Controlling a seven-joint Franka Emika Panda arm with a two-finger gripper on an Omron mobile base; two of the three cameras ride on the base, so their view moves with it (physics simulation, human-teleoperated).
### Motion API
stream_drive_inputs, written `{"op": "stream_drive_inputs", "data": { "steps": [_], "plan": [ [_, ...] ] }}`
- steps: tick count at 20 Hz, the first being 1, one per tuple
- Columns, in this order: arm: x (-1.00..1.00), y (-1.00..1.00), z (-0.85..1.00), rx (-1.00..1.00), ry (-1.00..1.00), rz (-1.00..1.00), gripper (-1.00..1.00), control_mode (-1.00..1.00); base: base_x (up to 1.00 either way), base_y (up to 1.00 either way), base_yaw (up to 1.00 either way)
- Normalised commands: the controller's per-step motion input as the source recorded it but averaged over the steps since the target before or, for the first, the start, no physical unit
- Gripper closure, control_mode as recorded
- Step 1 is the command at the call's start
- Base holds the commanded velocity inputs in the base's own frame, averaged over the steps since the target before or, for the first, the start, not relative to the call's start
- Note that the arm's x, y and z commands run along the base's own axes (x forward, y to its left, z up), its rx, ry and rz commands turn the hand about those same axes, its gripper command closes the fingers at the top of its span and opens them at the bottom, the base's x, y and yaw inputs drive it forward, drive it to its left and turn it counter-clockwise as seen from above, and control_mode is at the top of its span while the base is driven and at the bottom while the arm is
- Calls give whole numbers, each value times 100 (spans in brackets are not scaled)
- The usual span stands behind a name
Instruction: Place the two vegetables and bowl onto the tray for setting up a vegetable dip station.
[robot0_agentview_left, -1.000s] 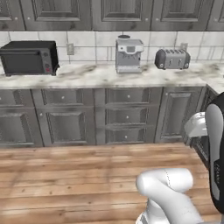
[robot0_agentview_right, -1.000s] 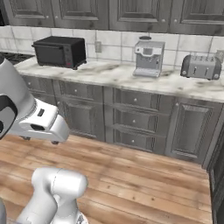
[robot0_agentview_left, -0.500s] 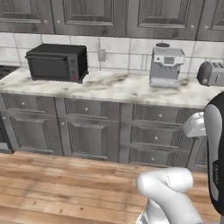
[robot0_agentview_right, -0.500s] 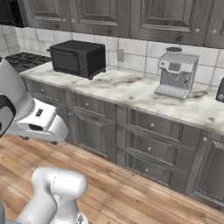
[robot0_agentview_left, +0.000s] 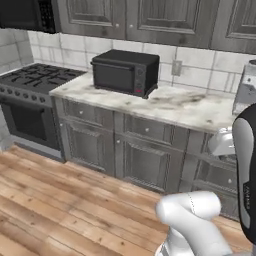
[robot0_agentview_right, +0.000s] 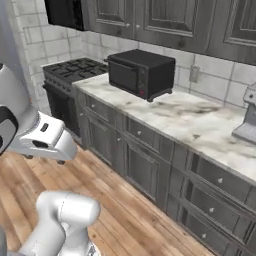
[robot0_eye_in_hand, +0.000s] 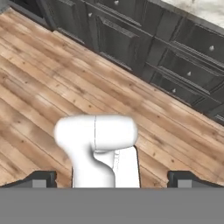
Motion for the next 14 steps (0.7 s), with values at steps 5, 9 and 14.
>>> {"op": "stream_drive_inputs", "data": {
  "steps": [5,9,14],
  "plan": [
    [0,0,0,0,0,0,-100,100,5,47,60],
    [0,0,0,0,0,0,-100,100,8,48,64],
    [0,0,0,0,0,0,-100,100,4,27,67]
  ]
}}
